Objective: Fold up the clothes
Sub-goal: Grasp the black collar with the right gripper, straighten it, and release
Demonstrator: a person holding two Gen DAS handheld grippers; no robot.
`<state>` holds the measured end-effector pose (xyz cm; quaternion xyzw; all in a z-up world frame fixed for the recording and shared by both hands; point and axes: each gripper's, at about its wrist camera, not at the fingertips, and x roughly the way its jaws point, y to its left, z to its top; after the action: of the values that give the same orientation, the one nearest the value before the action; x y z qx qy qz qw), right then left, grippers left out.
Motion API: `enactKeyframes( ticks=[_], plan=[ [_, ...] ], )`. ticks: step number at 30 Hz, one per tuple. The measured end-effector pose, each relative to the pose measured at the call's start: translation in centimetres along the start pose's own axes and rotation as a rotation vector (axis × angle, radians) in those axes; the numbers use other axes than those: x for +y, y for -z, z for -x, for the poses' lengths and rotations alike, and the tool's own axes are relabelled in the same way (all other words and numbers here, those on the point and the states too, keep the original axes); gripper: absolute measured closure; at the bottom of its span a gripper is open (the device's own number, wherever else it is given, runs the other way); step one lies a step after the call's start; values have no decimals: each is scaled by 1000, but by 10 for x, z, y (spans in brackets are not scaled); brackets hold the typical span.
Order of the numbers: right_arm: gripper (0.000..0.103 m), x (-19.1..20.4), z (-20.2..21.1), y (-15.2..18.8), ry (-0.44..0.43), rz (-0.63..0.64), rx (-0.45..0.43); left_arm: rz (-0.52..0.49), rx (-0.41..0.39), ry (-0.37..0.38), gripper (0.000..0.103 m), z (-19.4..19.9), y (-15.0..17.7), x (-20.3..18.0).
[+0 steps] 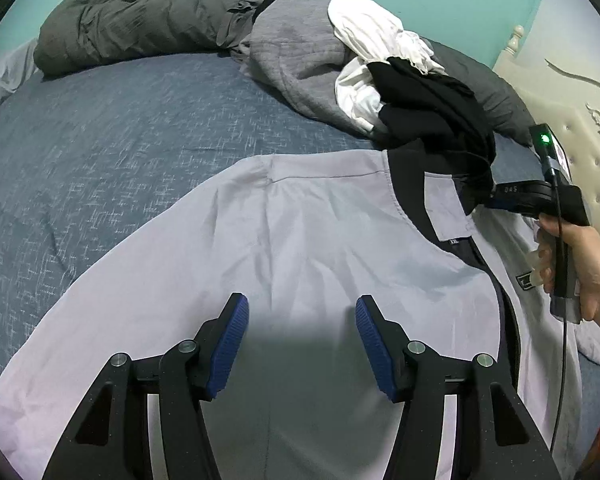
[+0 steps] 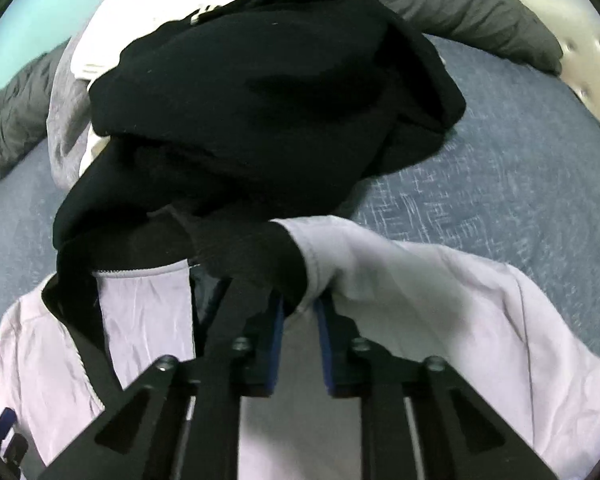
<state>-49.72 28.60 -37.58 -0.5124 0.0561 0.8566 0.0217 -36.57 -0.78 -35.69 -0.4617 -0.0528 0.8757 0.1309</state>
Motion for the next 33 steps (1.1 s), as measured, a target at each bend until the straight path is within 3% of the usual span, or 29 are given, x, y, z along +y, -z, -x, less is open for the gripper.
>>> enactKeyframes(
  ticks=[11, 24, 30, 33],
  plan=[
    [94, 0, 38, 3, -92, 74, -72, 16, -12, 28, 43, 8, 5, -5],
    [94, -11, 87, 11, -352, 125, -102, 51, -28, 55, 43, 27, 32, 6],
    [94, -22, 91, 7, -539, 135, -54, 68, -34, 73, 42, 34, 48, 13],
    [94, -13, 75, 6, -503, 147, -22, 69, -38, 70, 42, 32, 50, 13]
  ],
)
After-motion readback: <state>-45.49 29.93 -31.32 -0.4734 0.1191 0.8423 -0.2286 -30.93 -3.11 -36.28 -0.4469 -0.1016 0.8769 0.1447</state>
